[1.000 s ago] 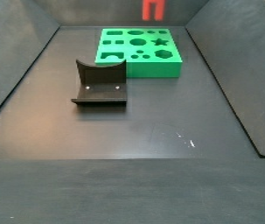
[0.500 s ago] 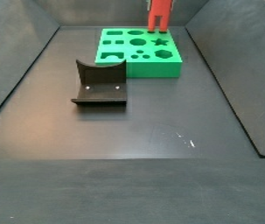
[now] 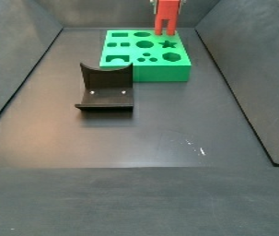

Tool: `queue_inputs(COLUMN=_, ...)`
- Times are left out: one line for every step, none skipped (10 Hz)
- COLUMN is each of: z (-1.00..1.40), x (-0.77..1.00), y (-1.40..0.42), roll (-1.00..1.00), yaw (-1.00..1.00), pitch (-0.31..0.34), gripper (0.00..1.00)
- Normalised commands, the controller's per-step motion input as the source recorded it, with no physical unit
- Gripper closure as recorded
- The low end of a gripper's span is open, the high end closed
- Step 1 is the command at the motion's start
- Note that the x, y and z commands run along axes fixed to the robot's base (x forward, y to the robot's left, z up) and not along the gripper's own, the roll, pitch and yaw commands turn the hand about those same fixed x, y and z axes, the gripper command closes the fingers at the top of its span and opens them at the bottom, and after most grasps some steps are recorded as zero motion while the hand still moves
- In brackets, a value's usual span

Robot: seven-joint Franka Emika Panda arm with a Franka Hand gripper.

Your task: Insert the square-circle object.

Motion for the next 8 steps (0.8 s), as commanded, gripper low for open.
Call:
queue_inputs(z=-0.33, x=-0.14, y=0.0, roll=0.23, yaw=0.0, pitch=-0.013, gripper=1.0)
queue_inputs(z=-0.32, x=-0.26, y=0.0, roll=0.11, yaw=0.0, pitch=-0.046, gripper=1.0)
queue_inputs(z=-0.43, x=-0.16, y=0.0, roll=0.09, yaw=0.0, pitch=-0.09, gripper=1.0)
queue_inputs(z=-0.5, x=-0.02, y=-0.03, roll=0.13, yaw=0.0, pitch=-0.077, gripper=1.0)
queue_inputs(z=-0.51, x=0.0, y=-0.05, roll=0.12, yaw=0.0, pitch=-0.047, gripper=1.0)
queue_inputs(z=-0.53, x=0.0, y=-0.05, roll=0.07, yaw=0.0, pitch=-0.034, gripper=1.0)
queue_inputs(z=-0.51, x=0.0, y=-0.04, roll=0.1, yaw=0.0, pitch=-0.031, gripper=1.0)
queue_inputs(z=-0.45, x=0.0, y=-0.01, roll=0.15, yaw=0.0, pitch=-0.017, gripper=1.0)
